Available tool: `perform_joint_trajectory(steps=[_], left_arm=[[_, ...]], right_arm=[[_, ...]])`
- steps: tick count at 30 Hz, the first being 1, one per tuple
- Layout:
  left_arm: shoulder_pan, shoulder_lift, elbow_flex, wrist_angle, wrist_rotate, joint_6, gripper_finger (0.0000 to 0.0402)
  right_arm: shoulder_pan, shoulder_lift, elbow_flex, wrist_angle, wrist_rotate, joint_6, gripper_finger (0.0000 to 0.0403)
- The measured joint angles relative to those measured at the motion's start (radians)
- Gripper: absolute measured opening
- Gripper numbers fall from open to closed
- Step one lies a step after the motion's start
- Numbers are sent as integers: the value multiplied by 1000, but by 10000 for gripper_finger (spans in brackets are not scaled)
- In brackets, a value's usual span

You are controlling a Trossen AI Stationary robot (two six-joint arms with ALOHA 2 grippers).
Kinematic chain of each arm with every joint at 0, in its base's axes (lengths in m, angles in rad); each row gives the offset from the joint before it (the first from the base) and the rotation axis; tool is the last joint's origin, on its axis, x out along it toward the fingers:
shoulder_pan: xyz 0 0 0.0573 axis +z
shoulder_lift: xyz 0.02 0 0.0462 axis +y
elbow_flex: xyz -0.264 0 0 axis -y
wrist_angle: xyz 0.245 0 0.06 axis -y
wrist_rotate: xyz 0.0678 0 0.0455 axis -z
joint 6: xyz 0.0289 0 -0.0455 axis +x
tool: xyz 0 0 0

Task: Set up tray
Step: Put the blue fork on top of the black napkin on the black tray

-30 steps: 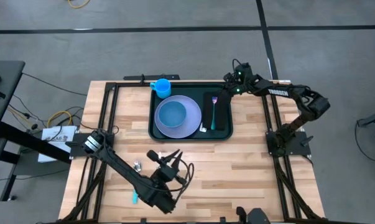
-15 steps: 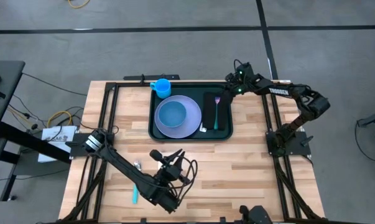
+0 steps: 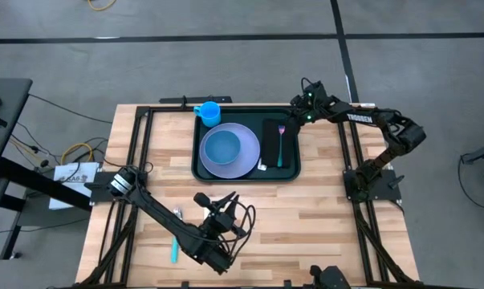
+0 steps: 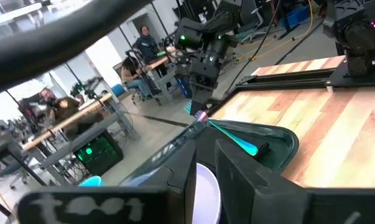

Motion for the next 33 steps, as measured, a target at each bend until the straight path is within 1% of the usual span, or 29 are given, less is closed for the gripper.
perform_joint_trajectory(steps=[2, 4, 6, 9, 11, 13, 15, 16, 19, 20, 22, 24, 26, 28, 29, 31, 33], left_arm=[[4, 0, 0, 22, 31, 16, 51], [9, 0, 0, 85, 80, 118, 51], [15, 0, 0, 200, 134, 282, 51], [23, 1, 0, 459, 235, 617, 51], [33, 1, 0, 656, 379, 850, 51], [43, 1, 0, 827, 560, 1037, 51], [49, -7, 0, 927, 708, 1171, 51], [52, -17, 0, 956, 759, 1214, 51], [52, -78, 0, 989, 849, 1282, 51], [52, -101, 0, 995, 896, 1297, 51], [58, -155, -6, 1010, 1038, 1340, 51], [71, -213, -24, 1023, 1225, 1377, 51], [95, -286, -58, 1009, 1371, 1387, 51], [136, -371, -140, 1033, 1465, 1374, 51], [162, -415, -197, 1058, 1490, 1351, 51], [214, -504, -344, 1109, 1499, 1290, 51], [254, -607, -508, 1187, 1481, 1234, 51]], right_arm=[[0, 0, 0, 0, -1, 0, 0], [0, 0, 0, 0, -2, 0, 0], [0, 0, 0, 0, -4, 0, 0], [0, 0, 0, 0, -19, 0, 0], [0, 0, 0, 0, -34, 0, 0], [0, 0, 0, 0, -41, 0, 0], [0, 0, 0, -1, -54, 0, 0], [0, 0, 0, -1, -60, 0, 0], [0, 0, 0, 0, -81, -6, 0], [0, 0, 0, 0, -82, -9, 0], [0, 0, 0, 1, -82, -9, 0], [-2, 0, 0, 4, -82, -9, 0], [-5, 0, 0, 3, -82, -8, 0], [-5, 0, 0, -2, -82, -8, 0], [-5, 0, 0, -7, -82, -8, 0], [-5, 0, 0, -10, -82, -8, 0], [-5, 0, 0, -13, -82, -8, 0]])
